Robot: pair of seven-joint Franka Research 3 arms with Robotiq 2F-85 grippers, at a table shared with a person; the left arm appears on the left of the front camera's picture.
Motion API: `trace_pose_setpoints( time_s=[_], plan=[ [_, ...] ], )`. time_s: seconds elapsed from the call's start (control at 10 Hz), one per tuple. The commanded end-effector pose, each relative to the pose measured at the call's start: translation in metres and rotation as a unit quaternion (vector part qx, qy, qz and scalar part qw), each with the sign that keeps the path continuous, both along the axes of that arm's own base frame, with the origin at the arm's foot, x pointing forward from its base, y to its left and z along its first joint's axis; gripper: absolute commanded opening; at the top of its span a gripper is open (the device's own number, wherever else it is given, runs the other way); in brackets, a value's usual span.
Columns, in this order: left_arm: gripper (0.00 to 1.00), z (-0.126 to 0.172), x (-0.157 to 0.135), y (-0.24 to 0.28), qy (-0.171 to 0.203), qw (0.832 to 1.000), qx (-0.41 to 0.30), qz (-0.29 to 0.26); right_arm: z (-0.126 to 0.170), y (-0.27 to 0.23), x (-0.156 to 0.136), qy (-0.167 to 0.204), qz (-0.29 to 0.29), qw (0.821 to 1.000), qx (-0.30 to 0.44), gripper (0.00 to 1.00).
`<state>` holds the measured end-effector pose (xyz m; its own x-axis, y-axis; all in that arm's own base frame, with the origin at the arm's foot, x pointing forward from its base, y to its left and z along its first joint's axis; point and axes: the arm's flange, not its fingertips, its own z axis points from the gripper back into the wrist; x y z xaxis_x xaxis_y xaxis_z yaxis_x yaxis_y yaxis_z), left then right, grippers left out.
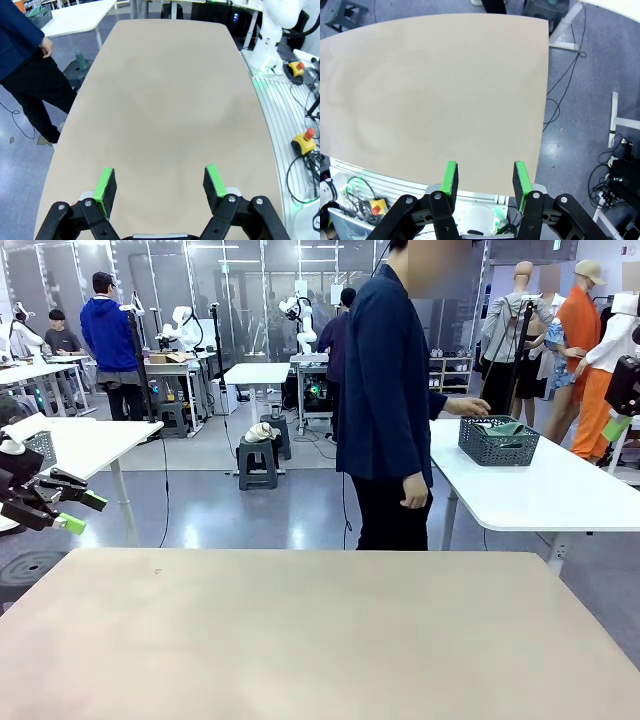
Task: Fold the towels and place them in the basket.
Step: Stack the folded Towel with hook on the right side of the table.
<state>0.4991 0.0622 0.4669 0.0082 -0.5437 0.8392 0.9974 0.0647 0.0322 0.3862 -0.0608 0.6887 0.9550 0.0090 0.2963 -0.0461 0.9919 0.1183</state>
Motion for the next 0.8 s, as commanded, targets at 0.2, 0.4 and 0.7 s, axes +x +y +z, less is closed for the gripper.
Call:
trace_pose_setpoints(
  time_s=[0.2, 0.4, 0.7],
  plan=[
    [0.89, 0.0014, -0.0017, -0.0009, -0.002, 1.0, -0.002, 0.0, 0.001, -0.0006, 0.0018, 0.001, -0.003, 1.0, -0.001, 0.56],
    [0.89, 0.0014, -0.0017, -0.0009, -0.002, 1.0, -0.002, 0.0, 0.001, -0.0006, 0.0018, 0.001, -0.003, 1.0, -0.001, 0.56],
    [0.89, 0.0014, -0.0017, -0.0009, -0.002, 1.0, -0.002, 0.0, 0.001, -0.0006, 0.0018, 0.001, -0.003, 1.0, -0.001, 0.56]
  ],
)
